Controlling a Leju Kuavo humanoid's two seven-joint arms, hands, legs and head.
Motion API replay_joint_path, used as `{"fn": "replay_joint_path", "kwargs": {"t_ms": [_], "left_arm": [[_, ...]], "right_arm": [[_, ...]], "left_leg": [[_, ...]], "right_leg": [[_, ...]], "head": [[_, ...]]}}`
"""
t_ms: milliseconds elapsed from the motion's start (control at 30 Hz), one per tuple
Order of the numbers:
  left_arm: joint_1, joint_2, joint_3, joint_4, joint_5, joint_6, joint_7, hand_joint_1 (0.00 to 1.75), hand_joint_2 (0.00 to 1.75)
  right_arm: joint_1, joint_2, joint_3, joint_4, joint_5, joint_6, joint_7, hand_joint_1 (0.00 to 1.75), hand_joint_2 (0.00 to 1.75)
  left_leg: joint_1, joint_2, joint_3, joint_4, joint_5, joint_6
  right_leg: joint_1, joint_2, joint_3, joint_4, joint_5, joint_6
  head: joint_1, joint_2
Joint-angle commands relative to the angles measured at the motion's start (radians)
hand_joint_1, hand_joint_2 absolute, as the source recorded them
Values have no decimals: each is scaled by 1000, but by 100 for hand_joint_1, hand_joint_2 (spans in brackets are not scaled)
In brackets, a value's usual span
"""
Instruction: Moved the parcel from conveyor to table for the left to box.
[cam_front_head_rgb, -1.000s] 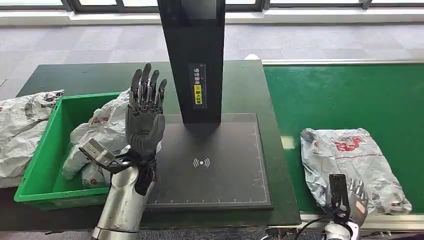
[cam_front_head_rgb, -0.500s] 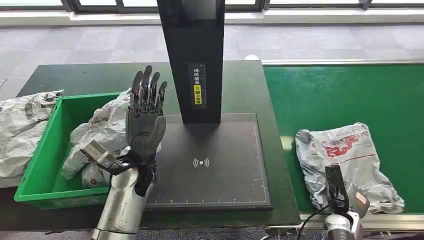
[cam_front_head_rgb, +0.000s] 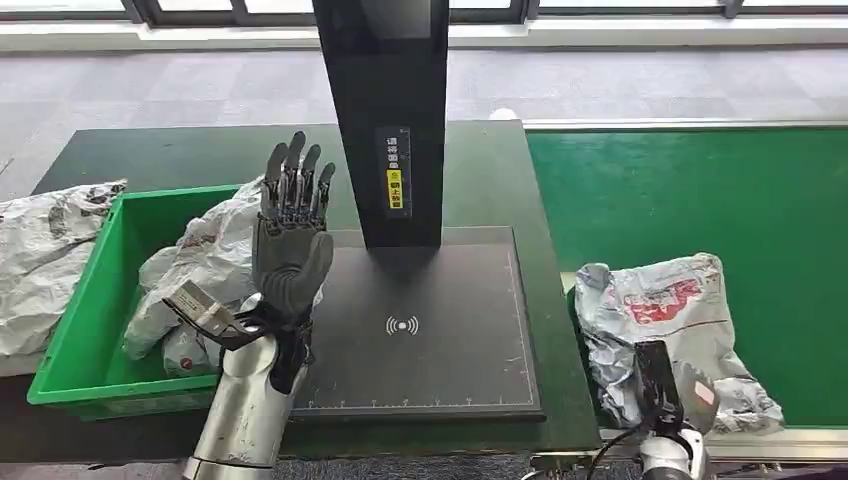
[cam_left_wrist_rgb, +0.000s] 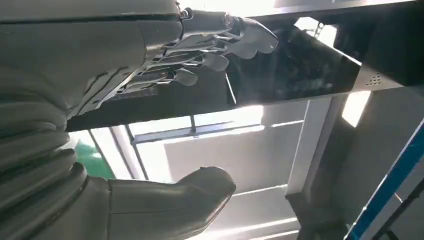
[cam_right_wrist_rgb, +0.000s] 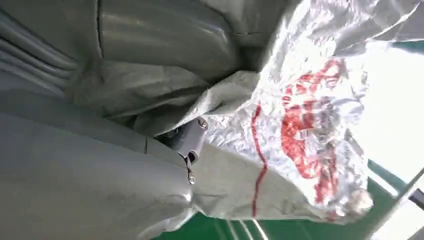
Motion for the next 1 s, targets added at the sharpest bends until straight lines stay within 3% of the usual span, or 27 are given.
{"fn": "replay_joint_path", "kwargs": {"t_ms": [33,267,367,667,1000], "left_arm": [[96,-27,12,42,-3,17,-21,0,175],[97,-27,12,41,-4,17,-21,0,175],[91,-27,16,49,-4,19,-21,0,175],[84,-27,32,43,-11,11,-21,0,175],[80,-27,30,55,-18,26,-21,0,175]], "right_arm": [[153,126,138,-430,-116,5,-36,175,0],[153,126,141,-437,-131,4,-41,175,0],[201,138,211,-549,-192,-9,-41,175,0],[329,208,458,-848,-95,26,-16,175,0],[331,182,541,-813,-90,98,11,175,0]], "left_leg": [[-2,3,4,-2,-1,1],[-1,7,5,-3,-2,1],[-1,3,2,-2,-1,1],[-1,7,4,-2,-2,1],[-1,6,4,-3,-1,1]], "right_leg": [[-1,-2,3,-1,-2,-1],[0,-2,4,-2,-1,-2],[-1,-1,2,-1,-1,-1],[0,-1,2,-1,-2,-2],[0,-2,4,-3,-2,-2]], "head": [[0,0],[0,0],[0,0],[0,0],[0,0]]}}
